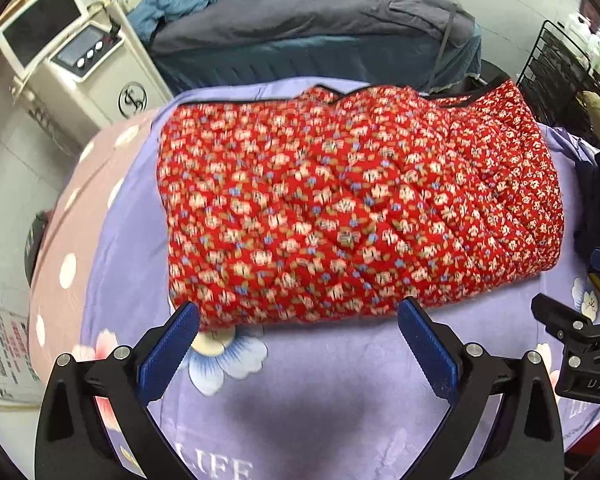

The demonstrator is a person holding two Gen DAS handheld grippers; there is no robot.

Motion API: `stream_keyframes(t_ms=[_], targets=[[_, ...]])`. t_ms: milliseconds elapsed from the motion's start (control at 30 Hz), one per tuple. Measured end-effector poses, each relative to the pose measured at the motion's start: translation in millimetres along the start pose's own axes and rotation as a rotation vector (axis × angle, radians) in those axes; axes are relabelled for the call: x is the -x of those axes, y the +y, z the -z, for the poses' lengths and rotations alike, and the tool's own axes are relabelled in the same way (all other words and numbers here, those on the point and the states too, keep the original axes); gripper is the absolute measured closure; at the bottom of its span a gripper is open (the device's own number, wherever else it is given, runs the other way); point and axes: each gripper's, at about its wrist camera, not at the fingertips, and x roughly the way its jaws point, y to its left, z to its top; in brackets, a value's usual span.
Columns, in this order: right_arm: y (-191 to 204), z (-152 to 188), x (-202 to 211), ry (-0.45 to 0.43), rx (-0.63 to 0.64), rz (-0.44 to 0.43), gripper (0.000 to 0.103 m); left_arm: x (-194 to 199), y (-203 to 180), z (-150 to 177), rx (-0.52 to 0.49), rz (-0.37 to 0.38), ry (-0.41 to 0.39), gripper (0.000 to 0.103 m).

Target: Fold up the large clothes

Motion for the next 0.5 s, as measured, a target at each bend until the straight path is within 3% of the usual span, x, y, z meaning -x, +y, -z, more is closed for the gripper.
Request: stream_keyframes(t_ms=[500], targets=[[4,-10,5,-0.018,0.015,0.007,0.005,12,-5,6,-0.015,-0.019,-0.008,0.006]])
